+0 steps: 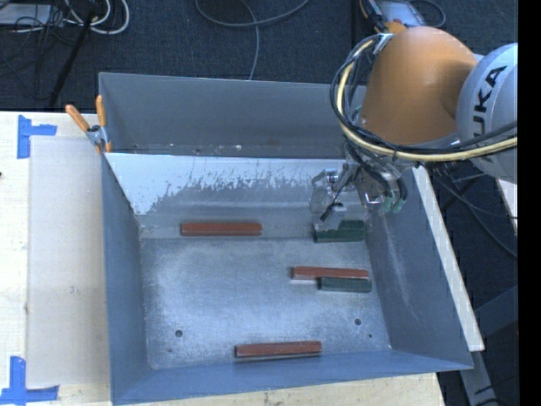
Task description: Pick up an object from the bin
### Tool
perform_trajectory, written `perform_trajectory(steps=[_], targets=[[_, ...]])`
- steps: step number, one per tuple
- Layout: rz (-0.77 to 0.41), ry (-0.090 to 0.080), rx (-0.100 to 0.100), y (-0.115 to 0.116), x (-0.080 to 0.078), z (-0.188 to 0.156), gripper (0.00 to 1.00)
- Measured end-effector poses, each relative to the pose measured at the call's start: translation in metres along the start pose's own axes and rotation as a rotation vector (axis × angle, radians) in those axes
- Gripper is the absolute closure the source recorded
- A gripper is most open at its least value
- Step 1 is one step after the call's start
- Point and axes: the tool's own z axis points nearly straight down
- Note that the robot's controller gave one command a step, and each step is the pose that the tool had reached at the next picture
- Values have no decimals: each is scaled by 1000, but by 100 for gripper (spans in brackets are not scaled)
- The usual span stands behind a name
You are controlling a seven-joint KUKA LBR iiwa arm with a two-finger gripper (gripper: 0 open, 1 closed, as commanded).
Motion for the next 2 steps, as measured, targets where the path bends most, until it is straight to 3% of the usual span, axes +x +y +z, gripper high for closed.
perform_trajectory(steps=[1,2], targets=[[1,9,0,0,1,5,0],[-219,20,-3,0,34,164,0]])
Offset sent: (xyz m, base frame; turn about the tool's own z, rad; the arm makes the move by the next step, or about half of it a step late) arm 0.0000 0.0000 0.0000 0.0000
